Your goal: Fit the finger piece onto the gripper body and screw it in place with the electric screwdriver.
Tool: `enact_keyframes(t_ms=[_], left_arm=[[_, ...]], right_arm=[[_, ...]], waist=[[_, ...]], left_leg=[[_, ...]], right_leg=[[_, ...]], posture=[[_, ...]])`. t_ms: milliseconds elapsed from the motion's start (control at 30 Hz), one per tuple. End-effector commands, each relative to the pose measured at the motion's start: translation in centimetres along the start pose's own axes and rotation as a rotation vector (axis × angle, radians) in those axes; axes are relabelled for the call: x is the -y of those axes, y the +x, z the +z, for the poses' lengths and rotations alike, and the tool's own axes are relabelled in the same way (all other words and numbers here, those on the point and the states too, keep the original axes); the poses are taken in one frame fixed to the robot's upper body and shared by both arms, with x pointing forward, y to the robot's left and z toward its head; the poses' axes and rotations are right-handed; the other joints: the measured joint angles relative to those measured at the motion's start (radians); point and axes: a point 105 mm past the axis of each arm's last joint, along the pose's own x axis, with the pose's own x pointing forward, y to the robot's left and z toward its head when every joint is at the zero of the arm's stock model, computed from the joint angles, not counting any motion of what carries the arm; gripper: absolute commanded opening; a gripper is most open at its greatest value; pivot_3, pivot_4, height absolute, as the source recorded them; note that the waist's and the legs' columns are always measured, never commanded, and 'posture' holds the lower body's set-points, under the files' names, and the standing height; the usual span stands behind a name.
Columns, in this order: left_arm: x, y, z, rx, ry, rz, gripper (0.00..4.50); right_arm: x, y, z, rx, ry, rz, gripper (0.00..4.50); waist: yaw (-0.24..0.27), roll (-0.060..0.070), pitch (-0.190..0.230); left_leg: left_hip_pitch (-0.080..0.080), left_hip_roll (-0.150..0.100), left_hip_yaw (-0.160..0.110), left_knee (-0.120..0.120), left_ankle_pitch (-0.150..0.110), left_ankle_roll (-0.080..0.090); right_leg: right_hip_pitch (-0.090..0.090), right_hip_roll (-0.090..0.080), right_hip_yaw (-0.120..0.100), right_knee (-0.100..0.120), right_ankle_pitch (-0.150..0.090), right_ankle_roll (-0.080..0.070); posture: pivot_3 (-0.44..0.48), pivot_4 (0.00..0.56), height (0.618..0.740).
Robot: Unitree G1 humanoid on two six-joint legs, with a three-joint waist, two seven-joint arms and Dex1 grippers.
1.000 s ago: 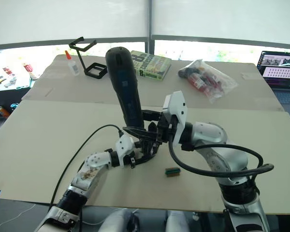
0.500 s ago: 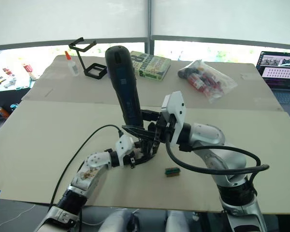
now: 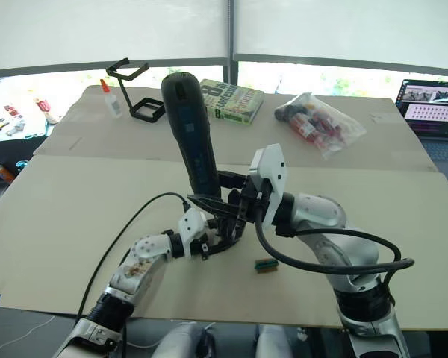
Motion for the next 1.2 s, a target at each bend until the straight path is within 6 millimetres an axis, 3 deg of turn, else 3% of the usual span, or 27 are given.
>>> enact_keyframes(t_ms=[33,500,1200], left_arm=[[1.0,0.2,-0.8,-0.023,-0.030,-0.041,2.30],[1.1,0.2,-0.8,-0.022,-0.036,-0.040,2.30],[0.9,0.1,-0.7,-0.021,-0.035,-0.037,2.30]], right_arm=[[-1.2,0.3,-1.7,-0.040,0.074,0.056,1.93],[-0.1,-0.9,-3.6,-0.091,0.068,-0.019,1.93],[1.6,-2.1,-3.9,-0.088,0.131,-0.105,1.93]], waist=[[0.000,0.000,0.000],[0.000,0.000,-0.001],[0.000,0.000,-0.002]], left_leg=[[0.000,0.000,0.000,0.000,0.000,0.000],[0.001,0.000,0.000,0.000,0.000,0.000],[0.005,0.001,0.000,-0.001,-0.001,0.002]], right_leg=[[0.000,0.000,0.000,0.000,0.000,0.000],[0.001,0.000,0.000,0.000,0.000,0.000],[0.004,-0.001,0.000,0.000,0.000,0.000]], posture=[[0.000,0.150,0.740],[0.000,0.150,0.740],[0.000,0.150,0.740]])
